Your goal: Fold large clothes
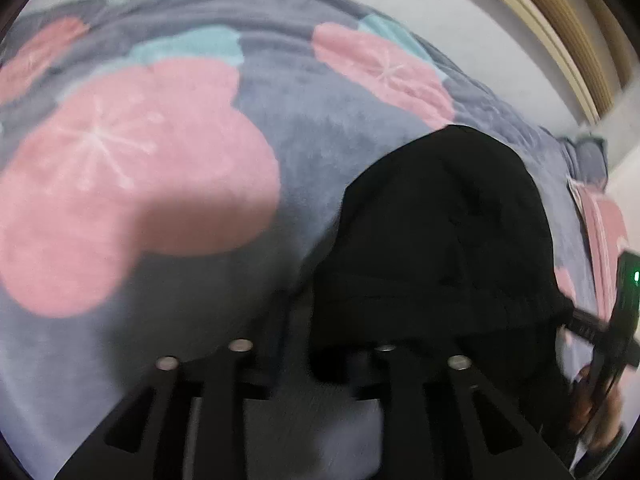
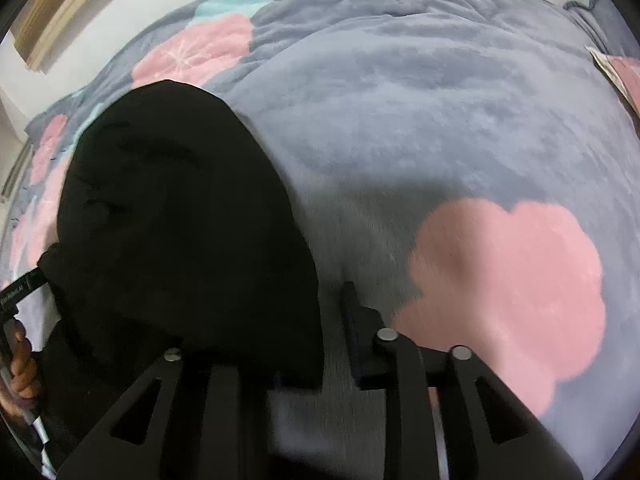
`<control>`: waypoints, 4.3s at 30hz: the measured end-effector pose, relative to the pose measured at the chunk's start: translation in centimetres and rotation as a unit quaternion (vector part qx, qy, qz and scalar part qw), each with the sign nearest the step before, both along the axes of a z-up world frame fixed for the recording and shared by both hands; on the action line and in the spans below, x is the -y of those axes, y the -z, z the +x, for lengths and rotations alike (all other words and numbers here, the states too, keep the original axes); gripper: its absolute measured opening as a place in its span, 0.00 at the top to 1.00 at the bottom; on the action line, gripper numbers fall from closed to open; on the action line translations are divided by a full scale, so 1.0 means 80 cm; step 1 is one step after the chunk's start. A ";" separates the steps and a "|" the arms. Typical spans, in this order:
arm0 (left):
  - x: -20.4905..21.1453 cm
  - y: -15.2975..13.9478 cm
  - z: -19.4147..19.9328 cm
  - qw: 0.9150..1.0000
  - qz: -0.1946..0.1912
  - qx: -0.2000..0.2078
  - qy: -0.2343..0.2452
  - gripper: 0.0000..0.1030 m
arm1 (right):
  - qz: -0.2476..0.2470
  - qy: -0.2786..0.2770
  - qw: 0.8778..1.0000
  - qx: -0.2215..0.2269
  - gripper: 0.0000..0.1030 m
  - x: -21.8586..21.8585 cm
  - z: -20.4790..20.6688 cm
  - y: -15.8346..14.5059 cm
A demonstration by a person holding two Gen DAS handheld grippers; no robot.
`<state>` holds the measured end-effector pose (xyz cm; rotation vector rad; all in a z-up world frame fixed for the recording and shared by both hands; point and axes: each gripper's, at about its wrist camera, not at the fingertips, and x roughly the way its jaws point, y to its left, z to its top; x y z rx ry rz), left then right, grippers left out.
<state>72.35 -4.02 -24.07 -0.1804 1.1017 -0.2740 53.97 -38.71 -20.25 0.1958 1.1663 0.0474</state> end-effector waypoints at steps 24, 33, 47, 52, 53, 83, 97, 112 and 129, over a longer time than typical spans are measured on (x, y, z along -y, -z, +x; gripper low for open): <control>0.053 0.006 0.022 0.997 -0.020 -0.003 0.076 0.48 | 0.096 -0.057 0.993 0.038 0.38 -0.035 0.009 0.012; 0.087 -0.123 0.034 0.983 -0.071 0.111 0.129 0.49 | 0.091 -0.104 0.981 0.136 0.38 -0.061 0.064 -0.117; 0.106 -0.034 0.086 0.990 -0.033 0.036 0.133 0.53 | 0.035 -0.145 0.988 0.040 0.47 -0.084 0.107 -0.041; 0.076 -0.092 0.079 0.981 -0.067 0.062 0.169 0.30 | 0.065 -0.159 0.984 0.046 0.34 -0.052 0.099 -0.077; 0.069 -0.098 0.085 0.981 -0.065 0.061 0.172 0.26 | 0.063 -0.163 0.984 0.042 0.34 -0.049 0.101 -0.078; 0.040 -0.203 -0.095 0.952 -0.081 0.105 0.274 0.90 | 0.058 -0.201 0.968 0.139 0.80 -0.065 -0.101 -0.208; 0.026 -0.198 -0.383 0.954 -0.028 0.075 0.288 0.85 | 0.013 -0.171 0.979 0.110 0.80 -0.110 -0.422 -0.205; -0.039 -0.200 -0.463 0.975 -0.057 0.032 0.212 0.78 | 0.015 -0.106 0.993 0.059 0.67 -0.084 -0.454 -0.206; 0.029 -0.024 -0.365 0.965 -0.159 -0.185 0.100 0.77 | 0.026 -0.143 0.988 -0.043 0.37 -0.186 -0.384 -0.032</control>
